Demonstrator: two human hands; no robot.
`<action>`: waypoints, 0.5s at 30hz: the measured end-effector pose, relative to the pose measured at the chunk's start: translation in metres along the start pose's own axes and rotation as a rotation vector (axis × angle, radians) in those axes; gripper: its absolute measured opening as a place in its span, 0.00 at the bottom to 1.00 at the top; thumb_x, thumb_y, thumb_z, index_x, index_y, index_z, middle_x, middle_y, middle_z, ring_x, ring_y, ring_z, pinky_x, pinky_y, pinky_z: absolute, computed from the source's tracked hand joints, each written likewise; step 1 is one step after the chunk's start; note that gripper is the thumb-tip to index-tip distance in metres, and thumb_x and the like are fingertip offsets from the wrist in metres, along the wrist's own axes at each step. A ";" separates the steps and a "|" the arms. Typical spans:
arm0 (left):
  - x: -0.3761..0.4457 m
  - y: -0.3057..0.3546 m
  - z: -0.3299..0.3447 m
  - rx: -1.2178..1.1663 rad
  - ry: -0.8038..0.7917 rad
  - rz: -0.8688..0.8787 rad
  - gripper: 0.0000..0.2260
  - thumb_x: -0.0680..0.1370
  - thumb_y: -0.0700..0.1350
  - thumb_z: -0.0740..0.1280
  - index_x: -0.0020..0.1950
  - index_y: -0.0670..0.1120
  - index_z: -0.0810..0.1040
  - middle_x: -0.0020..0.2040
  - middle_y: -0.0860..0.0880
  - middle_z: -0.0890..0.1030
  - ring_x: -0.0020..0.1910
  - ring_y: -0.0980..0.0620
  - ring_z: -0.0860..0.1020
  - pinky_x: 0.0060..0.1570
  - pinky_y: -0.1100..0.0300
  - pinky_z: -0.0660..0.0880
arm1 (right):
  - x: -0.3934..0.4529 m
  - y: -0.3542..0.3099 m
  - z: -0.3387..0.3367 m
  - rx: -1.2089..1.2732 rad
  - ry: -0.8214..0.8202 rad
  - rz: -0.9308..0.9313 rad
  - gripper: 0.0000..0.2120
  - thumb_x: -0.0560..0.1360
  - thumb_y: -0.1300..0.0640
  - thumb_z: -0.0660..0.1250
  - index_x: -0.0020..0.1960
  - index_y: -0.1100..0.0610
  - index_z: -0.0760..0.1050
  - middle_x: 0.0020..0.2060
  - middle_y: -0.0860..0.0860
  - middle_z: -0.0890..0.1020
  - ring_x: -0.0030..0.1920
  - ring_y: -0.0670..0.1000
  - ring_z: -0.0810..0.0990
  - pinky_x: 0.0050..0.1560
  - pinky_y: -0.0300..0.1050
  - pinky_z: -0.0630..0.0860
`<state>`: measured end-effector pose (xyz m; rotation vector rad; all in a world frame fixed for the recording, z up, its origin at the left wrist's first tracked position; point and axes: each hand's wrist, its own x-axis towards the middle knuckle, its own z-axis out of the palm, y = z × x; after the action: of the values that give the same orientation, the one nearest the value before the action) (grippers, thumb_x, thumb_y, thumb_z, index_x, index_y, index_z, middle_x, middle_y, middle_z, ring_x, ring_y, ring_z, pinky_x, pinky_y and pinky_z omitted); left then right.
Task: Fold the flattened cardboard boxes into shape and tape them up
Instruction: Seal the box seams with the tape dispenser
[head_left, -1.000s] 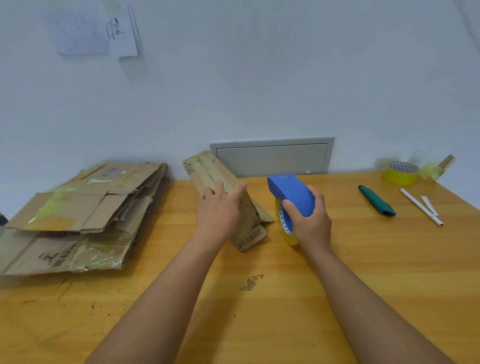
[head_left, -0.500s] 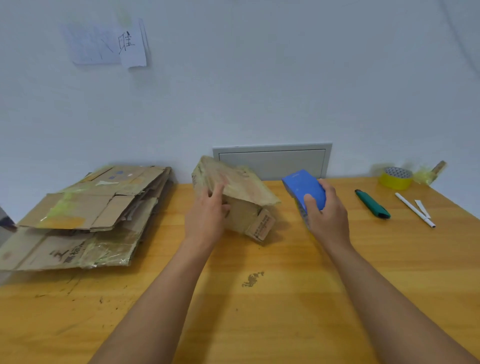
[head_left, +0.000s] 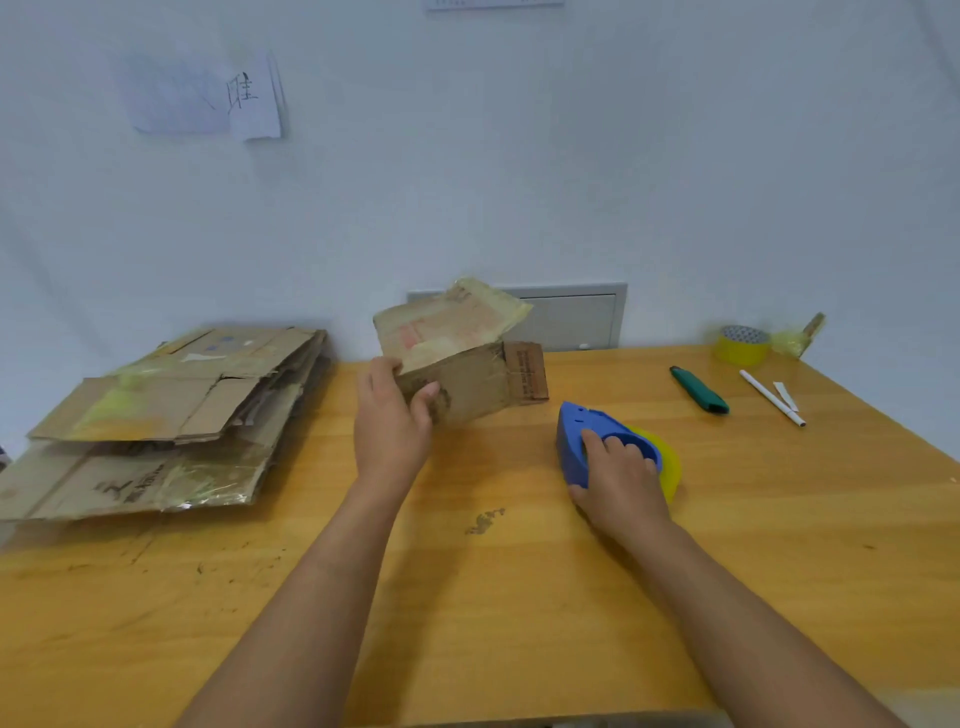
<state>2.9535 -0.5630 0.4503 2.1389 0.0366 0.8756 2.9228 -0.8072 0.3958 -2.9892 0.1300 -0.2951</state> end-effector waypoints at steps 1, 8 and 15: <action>-0.003 0.001 0.000 -0.044 0.006 -0.020 0.19 0.79 0.50 0.70 0.65 0.46 0.69 0.58 0.49 0.72 0.51 0.53 0.70 0.47 0.58 0.68 | 0.000 0.000 -0.003 -0.007 -0.022 0.007 0.32 0.77 0.42 0.67 0.76 0.52 0.61 0.67 0.54 0.72 0.65 0.56 0.71 0.64 0.51 0.70; -0.015 0.006 -0.001 -0.673 -0.097 -0.400 0.12 0.79 0.48 0.70 0.56 0.53 0.67 0.53 0.51 0.76 0.51 0.54 0.80 0.48 0.53 0.81 | 0.009 -0.029 -0.039 0.704 0.002 -0.063 0.33 0.76 0.32 0.63 0.73 0.52 0.70 0.63 0.49 0.75 0.60 0.50 0.73 0.54 0.44 0.72; -0.021 -0.009 0.004 -0.486 -0.346 -0.364 0.13 0.79 0.48 0.70 0.56 0.50 0.66 0.56 0.47 0.77 0.46 0.53 0.83 0.48 0.51 0.82 | 0.026 -0.079 -0.029 1.096 -0.029 -0.087 0.24 0.79 0.40 0.65 0.71 0.47 0.70 0.62 0.43 0.78 0.61 0.44 0.76 0.55 0.41 0.76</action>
<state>2.9420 -0.5663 0.4304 1.7204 0.0307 0.2590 2.9479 -0.7354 0.4402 -1.9091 -0.1313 -0.2235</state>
